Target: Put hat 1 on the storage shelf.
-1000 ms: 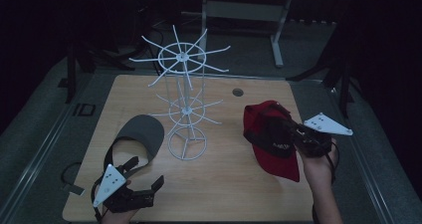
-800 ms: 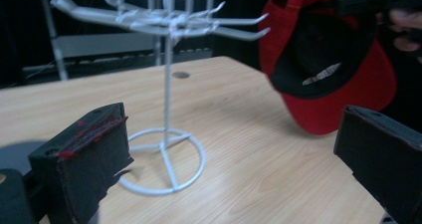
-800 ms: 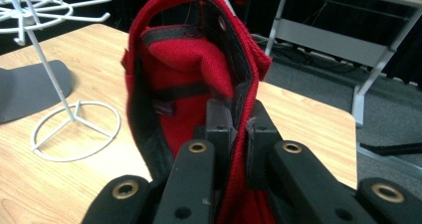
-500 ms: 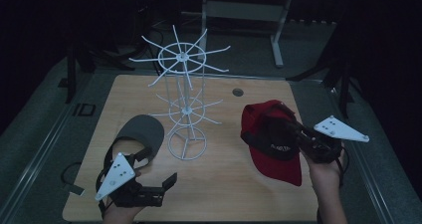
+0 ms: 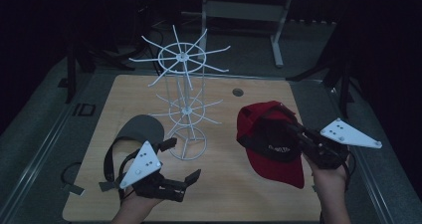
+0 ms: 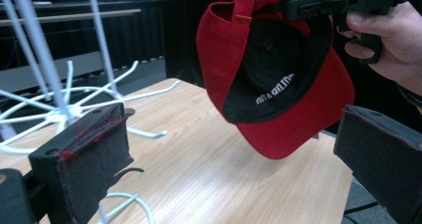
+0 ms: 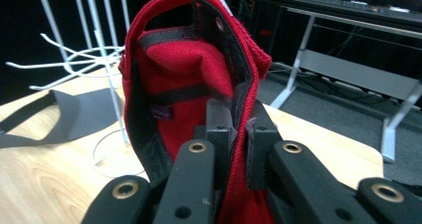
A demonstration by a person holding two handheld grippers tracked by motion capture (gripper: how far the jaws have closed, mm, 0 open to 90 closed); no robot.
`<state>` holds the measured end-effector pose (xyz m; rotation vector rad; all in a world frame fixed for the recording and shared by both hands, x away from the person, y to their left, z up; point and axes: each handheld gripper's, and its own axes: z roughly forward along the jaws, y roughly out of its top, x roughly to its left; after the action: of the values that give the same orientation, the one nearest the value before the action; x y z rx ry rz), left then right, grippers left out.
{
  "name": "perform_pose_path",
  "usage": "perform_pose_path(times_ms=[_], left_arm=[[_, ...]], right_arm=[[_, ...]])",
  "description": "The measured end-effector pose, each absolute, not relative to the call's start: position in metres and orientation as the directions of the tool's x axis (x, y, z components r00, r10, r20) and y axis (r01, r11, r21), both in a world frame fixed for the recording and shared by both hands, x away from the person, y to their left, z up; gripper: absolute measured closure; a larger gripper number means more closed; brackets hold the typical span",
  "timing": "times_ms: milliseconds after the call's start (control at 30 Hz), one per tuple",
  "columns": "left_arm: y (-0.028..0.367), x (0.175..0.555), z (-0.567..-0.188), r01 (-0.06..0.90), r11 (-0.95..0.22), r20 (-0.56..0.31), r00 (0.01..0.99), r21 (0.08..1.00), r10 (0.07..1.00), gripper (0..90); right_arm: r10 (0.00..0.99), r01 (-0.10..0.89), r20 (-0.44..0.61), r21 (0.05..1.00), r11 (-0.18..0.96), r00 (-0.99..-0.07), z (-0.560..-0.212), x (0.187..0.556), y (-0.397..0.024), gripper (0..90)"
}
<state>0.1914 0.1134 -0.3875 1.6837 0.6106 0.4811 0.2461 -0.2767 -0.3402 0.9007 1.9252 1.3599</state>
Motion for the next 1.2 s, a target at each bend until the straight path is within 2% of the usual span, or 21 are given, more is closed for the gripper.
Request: perform_pose_path(times_ms=[600,900,1200], left_arm=[[0.063,0.216,-0.362,0.099,-0.205,0.033,0.830,0.974,0.557,1.3],[0.040,0.238,-0.354,0.096,-0.236,0.054,0.827,0.967,0.559,1.4],[0.023,0.251,-0.357,0.120,-0.253,0.047,0.822,0.960,0.567,9.9]], right_arm=[[0.744,0.115,-0.096,0.967,0.228,-0.661,-0.327,0.219,-0.266,84.4],[0.712,0.103,-0.095,0.968,0.229,-0.695,-0.327,0.212,-0.259,84.4],[0.687,0.090,-0.095,0.969,0.228,-0.721,-0.325,0.208,-0.257,84.4]])
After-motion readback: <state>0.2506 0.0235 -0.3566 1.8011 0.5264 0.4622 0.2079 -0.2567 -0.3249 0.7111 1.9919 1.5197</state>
